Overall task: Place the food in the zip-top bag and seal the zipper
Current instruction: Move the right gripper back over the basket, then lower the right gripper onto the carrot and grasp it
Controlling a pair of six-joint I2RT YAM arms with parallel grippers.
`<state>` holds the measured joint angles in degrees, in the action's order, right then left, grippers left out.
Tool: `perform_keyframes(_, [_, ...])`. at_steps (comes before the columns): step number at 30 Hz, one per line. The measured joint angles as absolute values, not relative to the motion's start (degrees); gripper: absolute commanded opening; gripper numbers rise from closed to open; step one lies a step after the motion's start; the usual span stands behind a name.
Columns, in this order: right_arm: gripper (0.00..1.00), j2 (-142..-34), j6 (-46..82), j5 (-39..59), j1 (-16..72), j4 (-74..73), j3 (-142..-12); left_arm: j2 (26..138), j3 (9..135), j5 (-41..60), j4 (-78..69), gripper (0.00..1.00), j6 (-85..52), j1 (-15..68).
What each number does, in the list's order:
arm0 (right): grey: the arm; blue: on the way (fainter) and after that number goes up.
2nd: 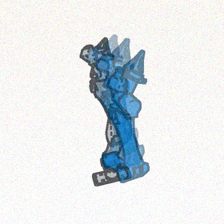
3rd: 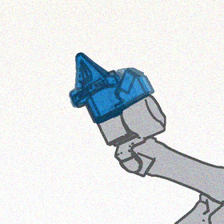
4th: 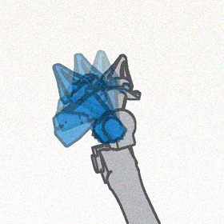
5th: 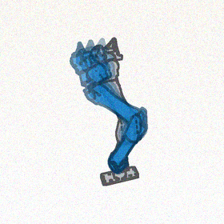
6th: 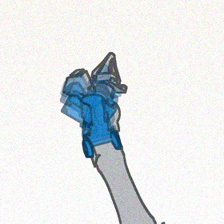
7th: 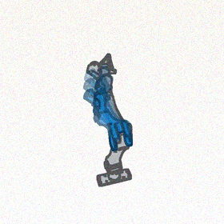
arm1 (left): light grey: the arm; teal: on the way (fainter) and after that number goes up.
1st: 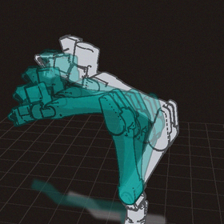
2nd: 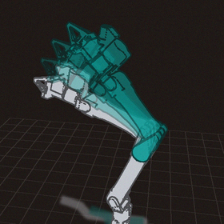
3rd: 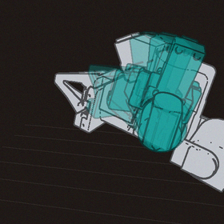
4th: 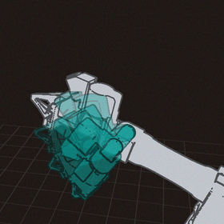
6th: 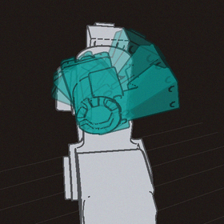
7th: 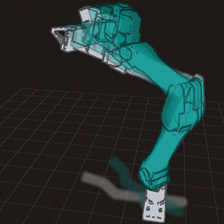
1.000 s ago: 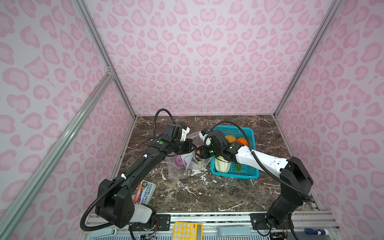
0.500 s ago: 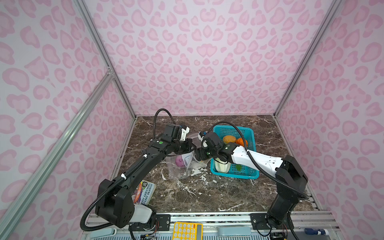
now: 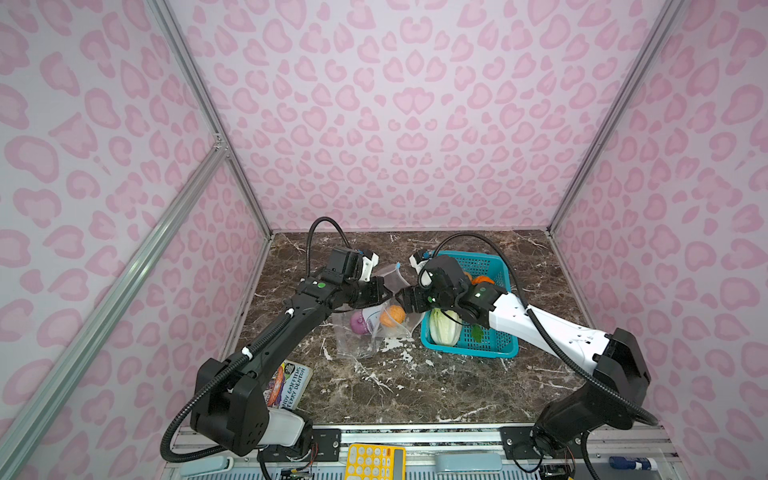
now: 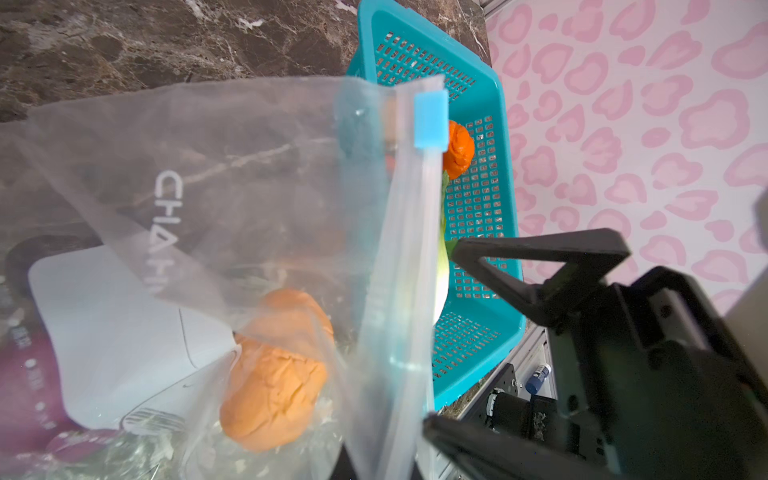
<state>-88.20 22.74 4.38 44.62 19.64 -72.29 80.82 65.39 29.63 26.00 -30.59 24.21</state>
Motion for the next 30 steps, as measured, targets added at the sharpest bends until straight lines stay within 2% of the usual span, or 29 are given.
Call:
perform_keyframes(8, [0.83,-80.1,21.9,-2.6,36.7,25.9,-66.8,80.8,65.4,29.8,26.0,0.03,-30.6,24.2])
perform_keyframes(14, [0.78,-78.6,17.3,-5.7,30.4,34.9,-64.2,81.1,65.4,30.0,26.0,0.03,-30.6,24.2])
perform_keyframes(17, [0.75,-78.9,14.6,-5.7,27.9,38.3,-63.4,81.4,65.4,30.0,26.0,0.03,-30.7,24.2])
perform_keyframes(21, [0.64,-81.2,11.6,-4.6,24.6,40.4,-62.4,81.6,65.4,30.0,25.7,0.03,-30.9,24.1])
perform_keyframes(30, [0.61,-88.8,7.4,-1.0,22.3,39.1,-62.0,81.6,65.4,30.0,25.6,0.03,-30.9,24.1])
